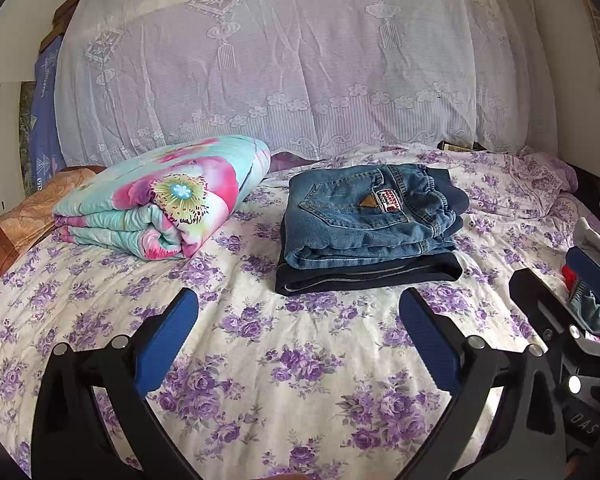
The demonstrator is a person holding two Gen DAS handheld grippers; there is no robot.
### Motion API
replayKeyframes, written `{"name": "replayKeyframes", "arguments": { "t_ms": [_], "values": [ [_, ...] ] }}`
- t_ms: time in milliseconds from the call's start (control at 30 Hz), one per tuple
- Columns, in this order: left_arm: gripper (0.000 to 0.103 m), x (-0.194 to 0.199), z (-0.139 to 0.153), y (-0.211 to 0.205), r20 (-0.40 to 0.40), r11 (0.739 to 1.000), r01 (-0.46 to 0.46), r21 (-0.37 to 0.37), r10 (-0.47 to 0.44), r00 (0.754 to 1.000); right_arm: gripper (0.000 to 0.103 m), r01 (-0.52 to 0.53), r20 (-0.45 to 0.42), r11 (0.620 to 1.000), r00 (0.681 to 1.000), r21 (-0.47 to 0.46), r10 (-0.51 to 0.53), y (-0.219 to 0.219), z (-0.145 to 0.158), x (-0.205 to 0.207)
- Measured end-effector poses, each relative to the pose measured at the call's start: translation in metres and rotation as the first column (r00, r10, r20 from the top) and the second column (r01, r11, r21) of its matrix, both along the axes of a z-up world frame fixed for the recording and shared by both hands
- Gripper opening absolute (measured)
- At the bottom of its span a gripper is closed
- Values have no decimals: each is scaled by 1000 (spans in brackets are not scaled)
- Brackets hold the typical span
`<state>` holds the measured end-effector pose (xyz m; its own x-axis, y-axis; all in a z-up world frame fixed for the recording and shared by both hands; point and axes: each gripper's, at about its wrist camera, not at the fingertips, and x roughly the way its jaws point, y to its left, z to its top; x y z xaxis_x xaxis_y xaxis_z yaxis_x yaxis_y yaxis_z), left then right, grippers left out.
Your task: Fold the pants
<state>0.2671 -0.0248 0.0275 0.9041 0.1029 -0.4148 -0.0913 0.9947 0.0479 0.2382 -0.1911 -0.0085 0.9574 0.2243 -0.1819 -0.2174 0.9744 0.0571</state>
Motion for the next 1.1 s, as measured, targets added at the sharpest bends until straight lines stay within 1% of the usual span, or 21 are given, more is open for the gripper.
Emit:
{"name": "replayKeyframes", "arguments": {
  "t_ms": [1100],
  "values": [
    [98,0,-1,2,-7,1000,2,7,-2,1000,100,-2,-6,1000,1000,2,2,-2,0,2]
  ]
}}
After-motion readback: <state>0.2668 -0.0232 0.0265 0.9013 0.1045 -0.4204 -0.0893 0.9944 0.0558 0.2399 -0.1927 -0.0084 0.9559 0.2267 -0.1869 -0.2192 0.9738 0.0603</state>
